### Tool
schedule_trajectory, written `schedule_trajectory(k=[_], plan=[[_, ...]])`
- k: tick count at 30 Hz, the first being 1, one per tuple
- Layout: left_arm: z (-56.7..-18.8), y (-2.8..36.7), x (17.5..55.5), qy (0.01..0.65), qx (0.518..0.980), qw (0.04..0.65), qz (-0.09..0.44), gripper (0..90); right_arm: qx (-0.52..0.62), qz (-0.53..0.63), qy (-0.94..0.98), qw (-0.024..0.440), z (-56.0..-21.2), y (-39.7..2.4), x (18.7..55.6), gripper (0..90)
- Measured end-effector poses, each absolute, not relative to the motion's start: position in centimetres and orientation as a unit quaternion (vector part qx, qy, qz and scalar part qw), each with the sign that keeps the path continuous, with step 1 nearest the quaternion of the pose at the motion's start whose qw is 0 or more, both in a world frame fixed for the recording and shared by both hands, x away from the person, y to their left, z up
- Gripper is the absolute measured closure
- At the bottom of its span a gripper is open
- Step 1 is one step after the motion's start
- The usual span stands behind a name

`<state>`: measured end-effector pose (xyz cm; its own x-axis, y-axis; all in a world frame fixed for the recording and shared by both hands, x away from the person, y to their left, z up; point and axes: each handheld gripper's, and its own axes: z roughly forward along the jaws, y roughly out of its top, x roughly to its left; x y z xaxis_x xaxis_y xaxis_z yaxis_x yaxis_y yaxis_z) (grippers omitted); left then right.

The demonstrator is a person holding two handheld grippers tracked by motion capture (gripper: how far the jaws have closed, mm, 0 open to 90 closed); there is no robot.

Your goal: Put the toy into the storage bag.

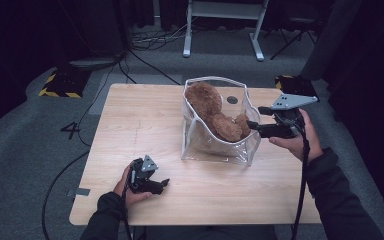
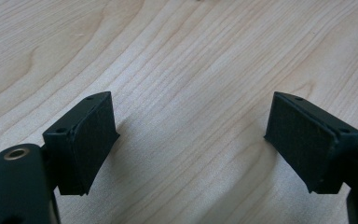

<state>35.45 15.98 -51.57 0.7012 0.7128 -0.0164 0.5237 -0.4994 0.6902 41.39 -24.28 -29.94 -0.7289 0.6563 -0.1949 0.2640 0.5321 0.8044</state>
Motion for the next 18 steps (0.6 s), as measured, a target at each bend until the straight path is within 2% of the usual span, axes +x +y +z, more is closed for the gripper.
schedule_trajectory(k=[6, 18], plan=[[-51.6, 16.0, 35.5, 0.361, 0.855, 0.346, 0.137, 16.1, 0.279, 0.404, 0.833, 0.256, -29.8, -25.1, 41.1, 35.4], [-51.6, 16.0, 35.4, 0.362, 0.855, 0.346, 0.137, 16.0, 0.291, 0.406, 0.827, 0.260, -30.0, -26.4, 40.7, 26.0]])
